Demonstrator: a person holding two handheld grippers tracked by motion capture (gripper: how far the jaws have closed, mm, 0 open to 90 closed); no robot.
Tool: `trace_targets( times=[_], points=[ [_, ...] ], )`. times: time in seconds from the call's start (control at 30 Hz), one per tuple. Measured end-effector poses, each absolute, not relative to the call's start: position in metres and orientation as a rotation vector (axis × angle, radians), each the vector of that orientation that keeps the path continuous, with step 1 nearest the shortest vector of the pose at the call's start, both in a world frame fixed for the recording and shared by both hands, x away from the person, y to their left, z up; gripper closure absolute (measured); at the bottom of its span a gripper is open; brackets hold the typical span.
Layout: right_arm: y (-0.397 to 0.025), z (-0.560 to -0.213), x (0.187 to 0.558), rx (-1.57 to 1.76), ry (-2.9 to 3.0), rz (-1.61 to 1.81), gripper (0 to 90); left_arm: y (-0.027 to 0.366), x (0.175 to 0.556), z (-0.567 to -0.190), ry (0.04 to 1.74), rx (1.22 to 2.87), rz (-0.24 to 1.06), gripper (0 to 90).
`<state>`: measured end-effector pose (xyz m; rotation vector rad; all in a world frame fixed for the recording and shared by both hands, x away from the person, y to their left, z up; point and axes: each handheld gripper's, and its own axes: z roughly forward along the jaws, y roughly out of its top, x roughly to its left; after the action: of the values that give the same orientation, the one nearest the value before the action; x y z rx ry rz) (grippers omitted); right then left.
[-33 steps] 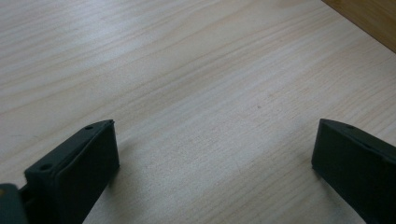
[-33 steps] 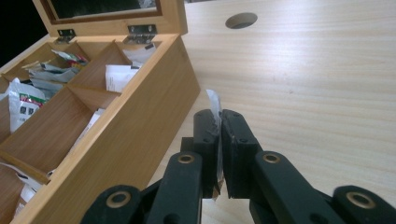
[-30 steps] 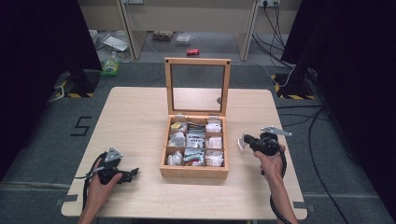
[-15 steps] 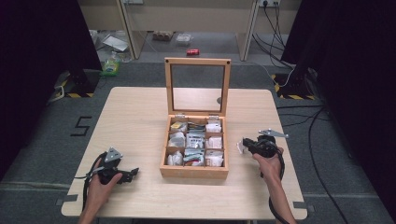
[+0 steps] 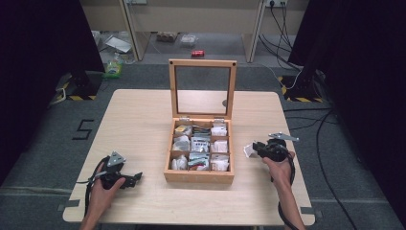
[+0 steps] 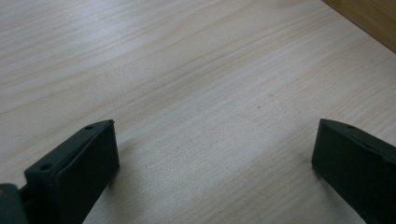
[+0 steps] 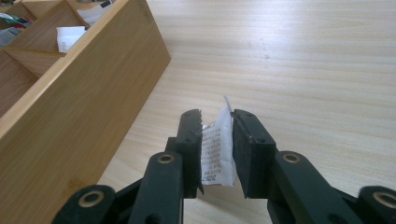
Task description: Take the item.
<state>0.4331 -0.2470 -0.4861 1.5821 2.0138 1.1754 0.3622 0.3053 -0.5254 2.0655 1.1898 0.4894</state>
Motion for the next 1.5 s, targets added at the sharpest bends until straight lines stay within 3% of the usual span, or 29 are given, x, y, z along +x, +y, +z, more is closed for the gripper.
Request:
trace_targets(
  times=[0.77,1.5],
  points=[
    [-0.237,-0.497,0.434,1.584,2.083,1.122,71.1,0.305,0.362,-0.525,1.19,2.065,0.489,0.0],
    [-0.242,-0.492,0.436,1.634,2.014,1.151,48.4,0.305,0.362,-0.525,1.19,2.065,0.489,0.0]
  ],
)
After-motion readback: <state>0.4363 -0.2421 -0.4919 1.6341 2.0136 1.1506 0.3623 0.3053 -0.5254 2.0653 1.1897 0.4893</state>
